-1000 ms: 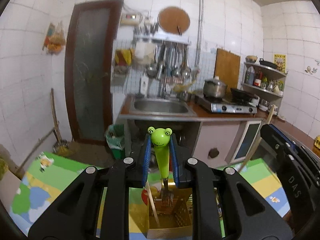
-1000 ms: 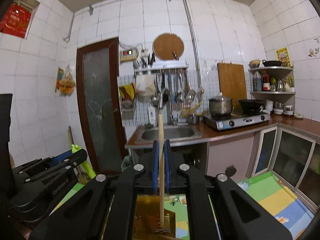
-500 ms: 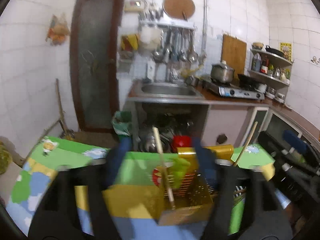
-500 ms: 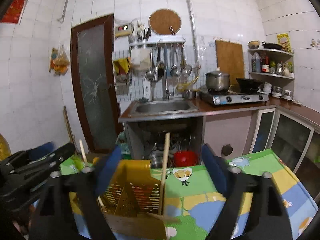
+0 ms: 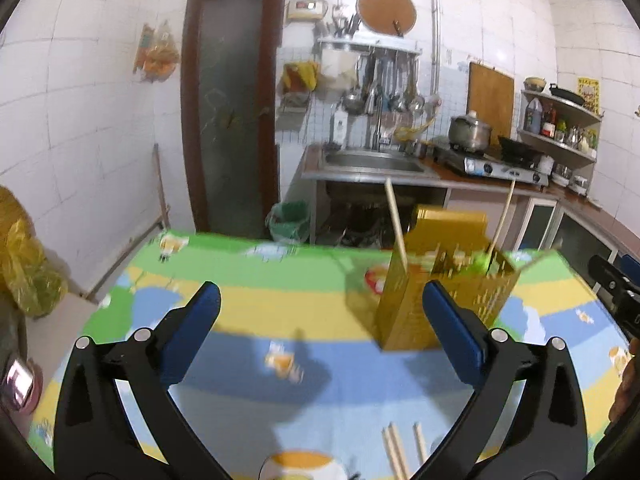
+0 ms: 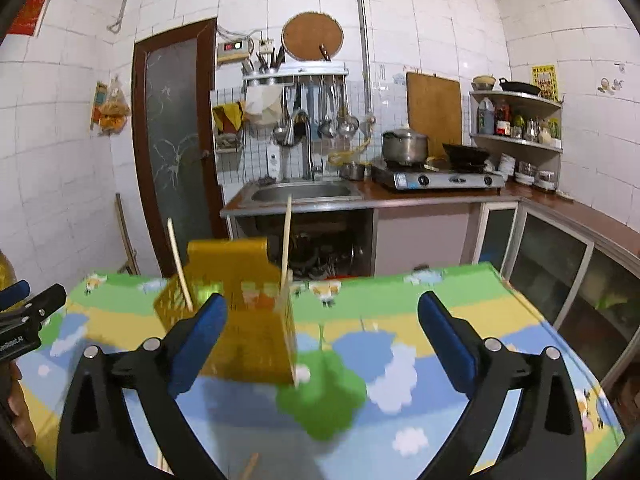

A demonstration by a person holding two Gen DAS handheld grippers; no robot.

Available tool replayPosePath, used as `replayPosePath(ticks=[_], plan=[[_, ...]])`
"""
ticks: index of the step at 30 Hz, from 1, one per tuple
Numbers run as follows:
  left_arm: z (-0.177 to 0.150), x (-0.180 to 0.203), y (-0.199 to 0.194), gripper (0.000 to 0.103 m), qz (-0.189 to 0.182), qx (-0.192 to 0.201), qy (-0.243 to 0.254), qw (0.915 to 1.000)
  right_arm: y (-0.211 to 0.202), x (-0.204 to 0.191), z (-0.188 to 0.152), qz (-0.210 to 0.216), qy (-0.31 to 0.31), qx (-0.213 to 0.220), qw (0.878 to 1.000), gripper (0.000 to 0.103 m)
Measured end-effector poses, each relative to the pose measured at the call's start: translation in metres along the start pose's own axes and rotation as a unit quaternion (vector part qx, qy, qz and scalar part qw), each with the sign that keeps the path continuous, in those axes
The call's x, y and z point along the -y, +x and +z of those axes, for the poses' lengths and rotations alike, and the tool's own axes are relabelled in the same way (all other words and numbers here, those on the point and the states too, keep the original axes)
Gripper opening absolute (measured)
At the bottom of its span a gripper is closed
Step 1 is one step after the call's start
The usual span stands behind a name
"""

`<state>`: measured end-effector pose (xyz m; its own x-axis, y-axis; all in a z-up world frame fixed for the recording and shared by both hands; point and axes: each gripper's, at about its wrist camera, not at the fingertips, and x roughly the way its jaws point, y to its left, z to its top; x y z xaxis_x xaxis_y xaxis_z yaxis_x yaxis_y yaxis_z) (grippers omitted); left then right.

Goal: Organize utensils

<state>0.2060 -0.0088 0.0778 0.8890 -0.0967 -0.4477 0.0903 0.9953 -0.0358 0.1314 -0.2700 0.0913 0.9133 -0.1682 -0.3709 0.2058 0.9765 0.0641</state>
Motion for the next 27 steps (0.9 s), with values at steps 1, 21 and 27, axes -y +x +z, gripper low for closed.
replayPosePath(ticks=[1,21,27], plan=[[-0.008,-0.002,0.001,0.098,0.003,-0.007,0.0,1.0,-0.002,0.0,-0.007,-0.001,-0.001,-0.007,1.0,0.095],[-0.105,-0.006,0.041,0.098,0.026,-0.128,0.011,0.9914,0.032,-0.025,-0.118,-0.004,-0.037,-0.154,0.987,0.095],[-0.119,0.01,0.052,0.098,0.023,-0.159,0.019,0.9868,0.05,-0.03,-0.131,-0.01,-0.025,-0.206,0.978,0.094]])
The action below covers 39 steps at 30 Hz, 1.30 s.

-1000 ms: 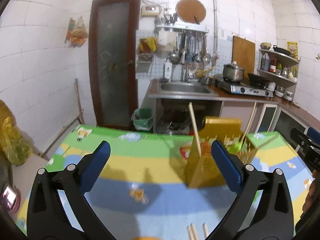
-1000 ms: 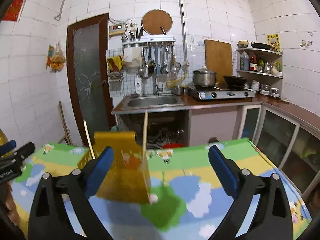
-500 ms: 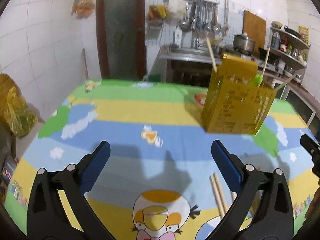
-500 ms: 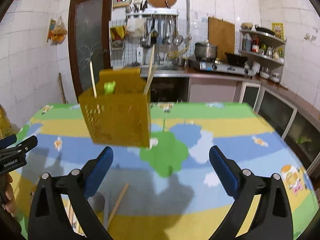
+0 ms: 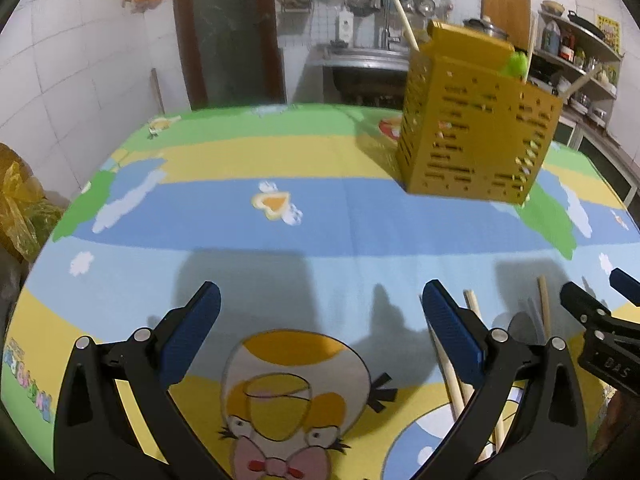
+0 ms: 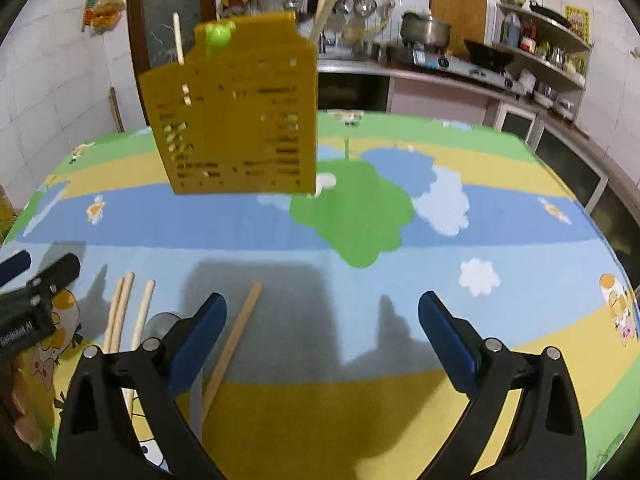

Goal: Organize utensils
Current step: 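Close the right tool on a chopstick while the left tool grasps another chopstick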

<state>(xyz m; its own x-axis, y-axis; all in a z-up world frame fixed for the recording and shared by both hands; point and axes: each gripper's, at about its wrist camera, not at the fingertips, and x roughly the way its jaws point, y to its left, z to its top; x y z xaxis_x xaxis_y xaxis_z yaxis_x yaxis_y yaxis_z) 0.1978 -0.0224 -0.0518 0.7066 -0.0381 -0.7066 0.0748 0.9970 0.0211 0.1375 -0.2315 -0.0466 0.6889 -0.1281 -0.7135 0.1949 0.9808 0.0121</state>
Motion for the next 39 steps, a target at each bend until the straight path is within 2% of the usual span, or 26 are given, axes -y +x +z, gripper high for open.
replayPosePath(ticks=[2,4,9,11,14,16,17,23,27,34,39], plan=[[-0.002,0.003,0.001,0.098,0.001,-0.004,0.004,1.0,0.004,-0.001,-0.001,-0.003,0.009,-0.01,1.0,0.091],[-0.003,0.005,0.002,0.098,0.006,-0.005,0.008,0.9999,0.009,-0.004,-0.001,0.003,0.015,-0.025,1.0,0.071],[-0.004,0.006,0.005,0.098,0.007,-0.018,0.009,0.9998,0.018,-0.014,-0.001,0.027,0.04,-0.059,0.997,0.06],[-0.005,0.007,0.005,0.098,0.008,-0.021,0.011,0.9997,0.019,-0.022,-0.002,0.016,0.032,-0.06,0.998,0.058],[-0.006,0.009,0.008,0.098,0.007,-0.029,0.012,0.9995,0.019,-0.03,-0.002,0.008,0.02,-0.059,0.998,0.04],[-0.007,0.011,0.01,0.098,0.004,-0.037,0.011,0.9992,0.017,-0.033,0.0,0.022,0.017,-0.061,0.998,0.015],[-0.008,0.012,0.011,0.098,0.002,-0.041,0.011,0.9991,0.017,-0.033,0.0,0.027,0.016,-0.062,0.998,0.012],[-0.011,0.02,0.012,0.098,0.005,-0.052,0.023,0.9984,0.012,-0.027,-0.001,0.047,-0.002,-0.061,0.997,0.01],[-0.012,0.02,0.011,0.098,0.01,-0.052,0.022,0.9984,0.009,-0.018,-0.002,0.044,-0.01,-0.065,0.997,0.01],[-0.012,0.023,0.013,0.098,0.008,-0.054,0.022,0.9982,0.009,-0.003,-0.005,0.05,0.004,-0.067,0.997,0.01],[-0.013,0.028,0.02,0.098,0.008,-0.071,0.036,0.9968,0.009,-0.002,-0.006,0.053,0.009,-0.065,0.996,0.01]])
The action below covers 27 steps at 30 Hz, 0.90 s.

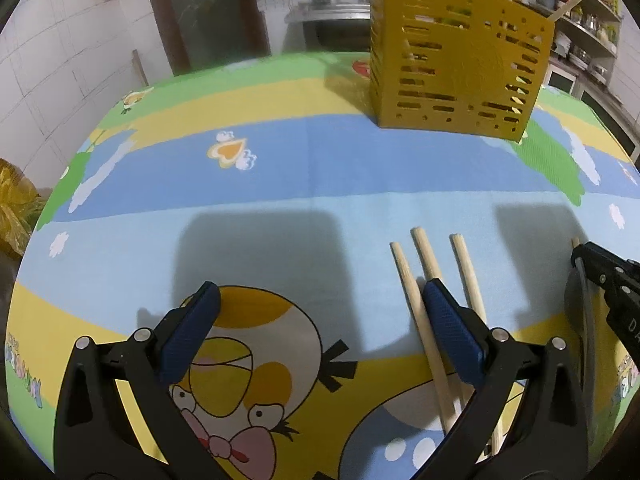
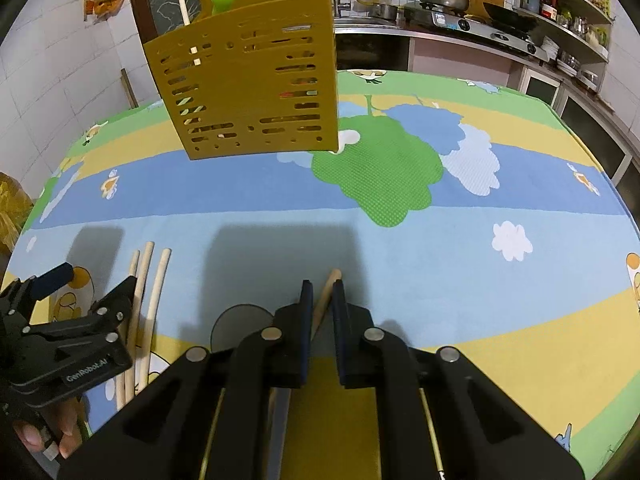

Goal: Organize utensils
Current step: 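Close the right tool on a chopstick while the left tool grasps another chopstick, then lift both chopsticks and lower them into the yellow basket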

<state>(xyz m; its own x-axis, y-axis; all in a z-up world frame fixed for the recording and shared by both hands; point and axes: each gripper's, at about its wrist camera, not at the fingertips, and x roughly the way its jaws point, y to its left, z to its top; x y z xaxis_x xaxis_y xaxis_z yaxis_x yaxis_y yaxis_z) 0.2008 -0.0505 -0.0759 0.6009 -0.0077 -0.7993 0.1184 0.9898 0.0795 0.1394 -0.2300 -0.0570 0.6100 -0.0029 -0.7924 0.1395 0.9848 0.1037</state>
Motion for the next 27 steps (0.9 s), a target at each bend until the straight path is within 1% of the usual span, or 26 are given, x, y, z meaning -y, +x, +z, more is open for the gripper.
replayPosePath(ticks=[3,5,6,8,9,11,12,14,15,16,18,21,25,27], plan=[[0.001,-0.002,0.002,0.097,-0.007,-0.004,-0.008,0.9999,0.0,0.003,0.0,0.004,0.007,-0.001,1.0,0.01],[0.003,-0.001,0.002,0.088,-0.02,-0.007,-0.012,0.9997,0.001,0.003,0.001,0.001,0.011,-0.002,1.0,0.01],[0.004,0.0,0.002,0.085,-0.022,-0.007,-0.012,0.9997,0.002,0.001,0.002,-0.003,0.012,-0.001,1.0,0.01],[0.007,0.005,0.001,0.069,-0.034,-0.011,-0.003,0.9994,0.003,0.0,0.002,-0.007,0.015,-0.001,1.0,0.01],[0.008,0.007,0.0,0.066,-0.038,-0.013,0.0,0.9992,0.003,0.0,0.002,-0.008,0.018,-0.001,1.0,0.01],[0.012,0.012,-0.001,0.049,-0.05,-0.018,0.006,0.9986,0.004,-0.001,0.003,-0.01,0.027,0.0,1.0,0.009],[0.014,0.014,0.0,0.044,-0.051,-0.019,0.008,0.9985,0.004,-0.001,0.003,-0.011,0.029,0.001,1.0,0.009],[0.017,0.016,0.0,0.02,-0.057,-0.021,0.012,0.9981,0.004,-0.003,0.004,-0.013,0.032,0.005,0.999,0.008],[0.018,0.017,0.0,0.017,-0.059,-0.023,0.014,0.9979,0.002,-0.003,0.004,-0.012,0.034,0.009,0.999,0.008],[0.019,0.018,0.0,0.008,-0.063,-0.025,0.016,0.9976,0.001,-0.003,0.004,-0.012,0.036,0.012,0.999,0.008],[0.021,0.018,-0.002,0.007,-0.072,-0.027,0.016,0.9969,-0.006,-0.003,0.006,-0.012,0.037,0.024,0.999,0.008],[0.022,0.013,-0.009,0.006,-0.085,-0.013,0.008,0.9963,-0.021,0.0,0.009,-0.013,0.038,0.047,0.998,0.008],[0.027,0.004,-0.035,0.004,-0.101,0.025,-0.006,0.9945,-0.045,0.002,0.015,-0.008,0.041,0.084,0.996,0.008],[0.029,0.001,-0.052,0.004,-0.103,0.05,-0.008,0.9934,-0.057,0.003,0.016,-0.008,0.04,0.104,0.994,0.007]])
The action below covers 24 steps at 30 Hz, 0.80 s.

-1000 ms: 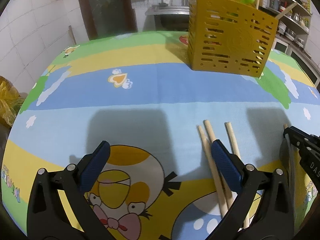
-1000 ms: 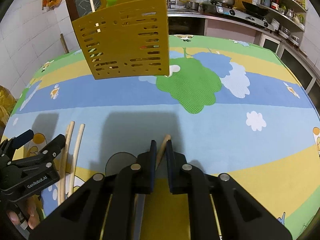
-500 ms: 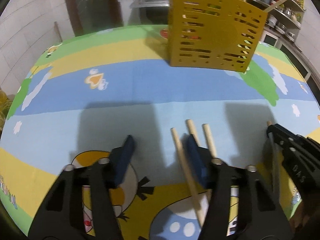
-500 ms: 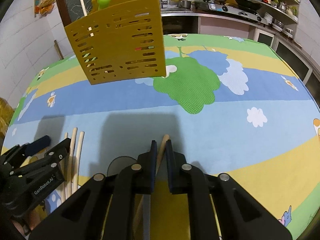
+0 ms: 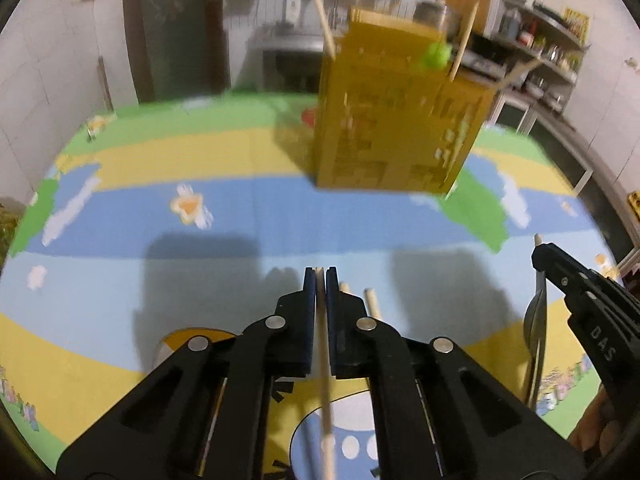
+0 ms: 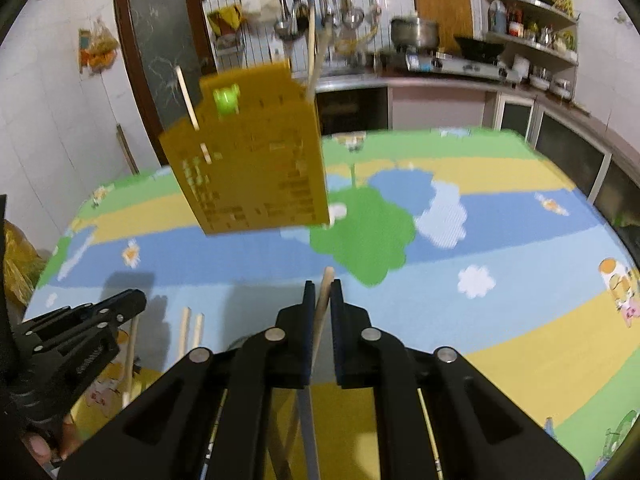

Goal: Organize utensils
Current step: 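Lift both chopsticks and lower them into the yellow basket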

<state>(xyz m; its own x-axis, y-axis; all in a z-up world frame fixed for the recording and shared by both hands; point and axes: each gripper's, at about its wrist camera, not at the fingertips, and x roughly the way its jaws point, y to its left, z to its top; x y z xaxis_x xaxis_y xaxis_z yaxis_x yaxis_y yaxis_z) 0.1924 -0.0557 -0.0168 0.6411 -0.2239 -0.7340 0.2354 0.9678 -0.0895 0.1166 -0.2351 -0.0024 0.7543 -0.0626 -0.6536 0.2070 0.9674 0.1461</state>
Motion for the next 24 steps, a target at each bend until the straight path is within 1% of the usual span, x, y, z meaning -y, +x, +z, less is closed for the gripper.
replayPosePath(ticks=[2,3,6,11,14,19,24], plan=[[0.004,0.001,-0.019,0.004,-0.002,0.028,0.001,0.9996,-0.015,0.0,0.005,-0.001,-0.002,0.029,1.0,0.007],[0.006,0.001,-0.032,0.004,-0.005,0.048,-0.001,0.9988,-0.023,0.0,0.007,0.0,-0.003,0.043,0.999,0.007],[0.011,0.002,-0.06,0.004,-0.006,0.091,-0.002,0.9958,-0.039,-0.001,0.013,0.0,-0.004,0.073,0.997,0.007],[0.014,0.002,-0.096,0.004,-0.013,0.144,-0.009,0.9894,-0.068,-0.001,0.021,0.0,-0.008,0.127,0.992,0.006],[0.013,0.005,-0.112,0.004,-0.013,0.171,-0.003,0.9852,-0.079,-0.001,0.023,0.001,-0.011,0.148,0.989,0.006],[0.011,0.007,-0.119,0.004,-0.016,0.179,-0.001,0.9838,-0.087,0.001,0.022,0.007,-0.014,0.159,0.987,0.006],[0.011,0.01,-0.127,0.004,-0.011,0.189,0.009,0.9819,-0.096,0.002,0.023,0.01,-0.016,0.172,0.985,0.006]])
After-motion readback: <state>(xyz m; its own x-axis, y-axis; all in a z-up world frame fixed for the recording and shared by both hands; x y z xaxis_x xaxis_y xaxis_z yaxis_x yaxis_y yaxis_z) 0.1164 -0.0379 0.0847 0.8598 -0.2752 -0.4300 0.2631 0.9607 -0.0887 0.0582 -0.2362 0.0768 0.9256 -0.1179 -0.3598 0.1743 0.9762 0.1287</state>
